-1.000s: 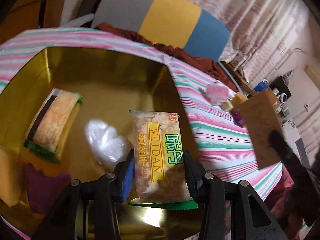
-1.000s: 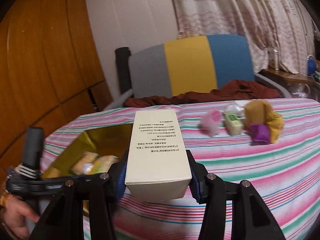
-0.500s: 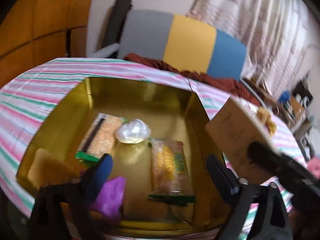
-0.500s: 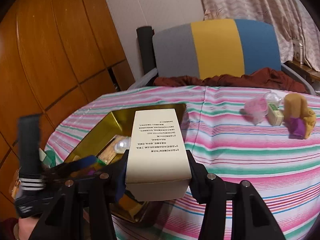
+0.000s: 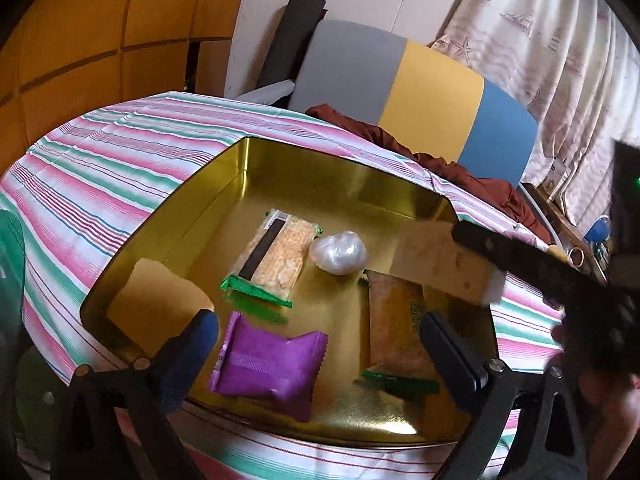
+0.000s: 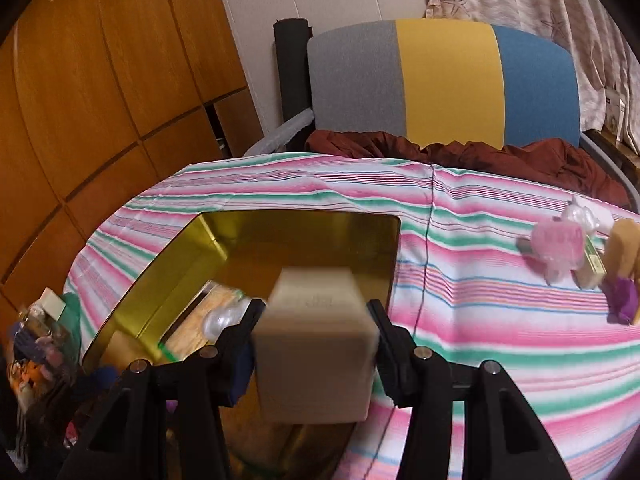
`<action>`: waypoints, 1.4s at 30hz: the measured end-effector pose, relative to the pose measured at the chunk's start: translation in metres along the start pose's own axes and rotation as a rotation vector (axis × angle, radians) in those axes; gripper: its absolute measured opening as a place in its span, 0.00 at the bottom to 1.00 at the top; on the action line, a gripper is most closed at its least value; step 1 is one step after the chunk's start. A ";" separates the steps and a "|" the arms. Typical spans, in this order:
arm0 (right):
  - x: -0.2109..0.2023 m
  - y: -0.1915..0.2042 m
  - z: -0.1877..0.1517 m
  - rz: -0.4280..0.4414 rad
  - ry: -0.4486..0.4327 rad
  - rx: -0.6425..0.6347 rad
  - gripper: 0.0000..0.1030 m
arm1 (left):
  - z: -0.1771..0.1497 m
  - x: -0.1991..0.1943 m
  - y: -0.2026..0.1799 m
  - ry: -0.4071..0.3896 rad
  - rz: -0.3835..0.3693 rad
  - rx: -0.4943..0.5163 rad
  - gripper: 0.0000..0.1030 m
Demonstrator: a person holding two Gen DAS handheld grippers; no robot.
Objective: Organize objects
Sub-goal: 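Carry the WEIDAN bag and cream box to the gold tray and release both, then move the right gripper back to the pile and grasp the purple packet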
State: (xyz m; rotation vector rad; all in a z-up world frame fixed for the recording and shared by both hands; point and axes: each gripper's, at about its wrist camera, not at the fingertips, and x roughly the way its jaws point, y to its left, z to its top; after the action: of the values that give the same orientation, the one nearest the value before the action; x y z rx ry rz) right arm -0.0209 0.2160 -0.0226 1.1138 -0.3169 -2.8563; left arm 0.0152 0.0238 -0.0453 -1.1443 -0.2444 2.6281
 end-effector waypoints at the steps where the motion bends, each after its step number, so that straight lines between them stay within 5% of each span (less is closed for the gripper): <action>1: 0.005 -0.001 0.003 0.000 0.006 0.014 0.50 | 0.001 0.001 0.000 0.002 -0.002 -0.002 0.98; 7: 0.029 -0.005 0.016 -0.041 0.047 0.022 0.50 | 0.000 -0.004 0.006 -0.001 -0.008 -0.021 0.98; 22: -0.037 -0.037 -0.002 -0.032 -0.087 0.103 0.52 | 0.000 -0.008 -0.020 -0.004 -0.048 0.005 1.00; 32: -0.039 -0.093 -0.034 -0.088 -0.024 0.215 0.52 | -0.013 -0.010 -0.068 0.028 -0.124 0.120 1.00; 42: -0.054 -0.175 -0.068 -0.236 0.022 0.295 0.52 | -0.033 -0.013 -0.127 0.072 -0.202 0.269 1.00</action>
State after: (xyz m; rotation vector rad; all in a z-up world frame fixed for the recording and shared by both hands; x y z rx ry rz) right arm 0.0679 0.3827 -0.0723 1.3093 -0.6665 -3.0716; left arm 0.0699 0.1424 -0.0259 -1.0607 0.0085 2.3524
